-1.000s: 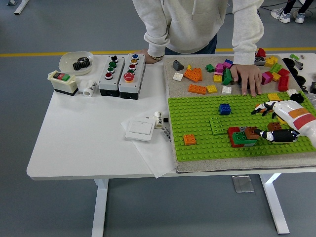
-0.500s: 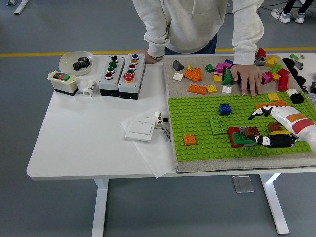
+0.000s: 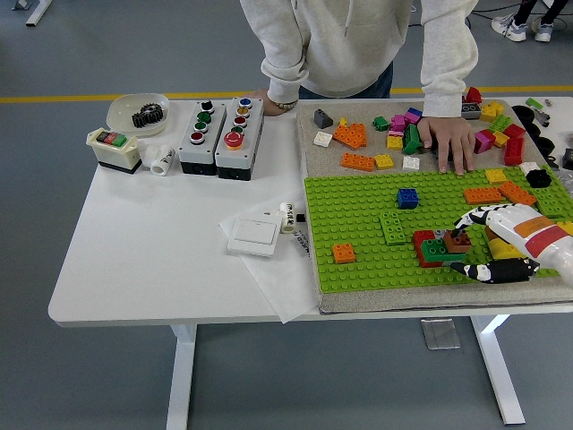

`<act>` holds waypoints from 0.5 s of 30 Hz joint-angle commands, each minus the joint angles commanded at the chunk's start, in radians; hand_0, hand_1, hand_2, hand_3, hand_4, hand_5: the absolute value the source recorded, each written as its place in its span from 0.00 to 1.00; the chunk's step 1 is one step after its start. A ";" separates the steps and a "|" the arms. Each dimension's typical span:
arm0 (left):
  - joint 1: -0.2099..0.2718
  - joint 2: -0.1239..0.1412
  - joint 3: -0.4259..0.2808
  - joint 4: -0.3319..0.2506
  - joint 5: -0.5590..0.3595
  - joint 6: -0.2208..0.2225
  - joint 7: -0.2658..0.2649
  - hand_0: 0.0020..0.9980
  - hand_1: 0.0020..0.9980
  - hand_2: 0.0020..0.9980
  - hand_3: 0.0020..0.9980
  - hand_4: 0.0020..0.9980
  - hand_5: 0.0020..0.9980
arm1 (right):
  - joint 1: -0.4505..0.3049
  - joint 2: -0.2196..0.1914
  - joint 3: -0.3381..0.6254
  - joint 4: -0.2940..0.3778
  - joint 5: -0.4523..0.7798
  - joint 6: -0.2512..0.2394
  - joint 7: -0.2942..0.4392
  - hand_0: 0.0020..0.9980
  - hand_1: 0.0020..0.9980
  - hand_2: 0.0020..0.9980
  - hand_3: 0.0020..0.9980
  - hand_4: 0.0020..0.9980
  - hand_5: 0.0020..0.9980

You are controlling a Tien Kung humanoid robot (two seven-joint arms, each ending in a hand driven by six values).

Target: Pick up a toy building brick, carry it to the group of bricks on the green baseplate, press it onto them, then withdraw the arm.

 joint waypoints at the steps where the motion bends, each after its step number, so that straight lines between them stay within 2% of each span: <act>1: 0.000 0.000 0.000 0.000 0.001 0.000 0.000 0.75 0.75 0.74 0.60 0.68 0.59 | 0.000 0.000 -0.002 0.001 0.000 0.000 0.000 0.67 0.68 0.70 0.58 0.82 0.47; 15: -0.004 0.001 0.007 0.000 -0.008 0.000 -0.001 0.75 0.75 0.74 0.60 0.68 0.59 | -0.006 -0.001 -0.008 0.019 0.002 0.006 0.002 0.66 0.68 0.70 0.58 0.83 0.47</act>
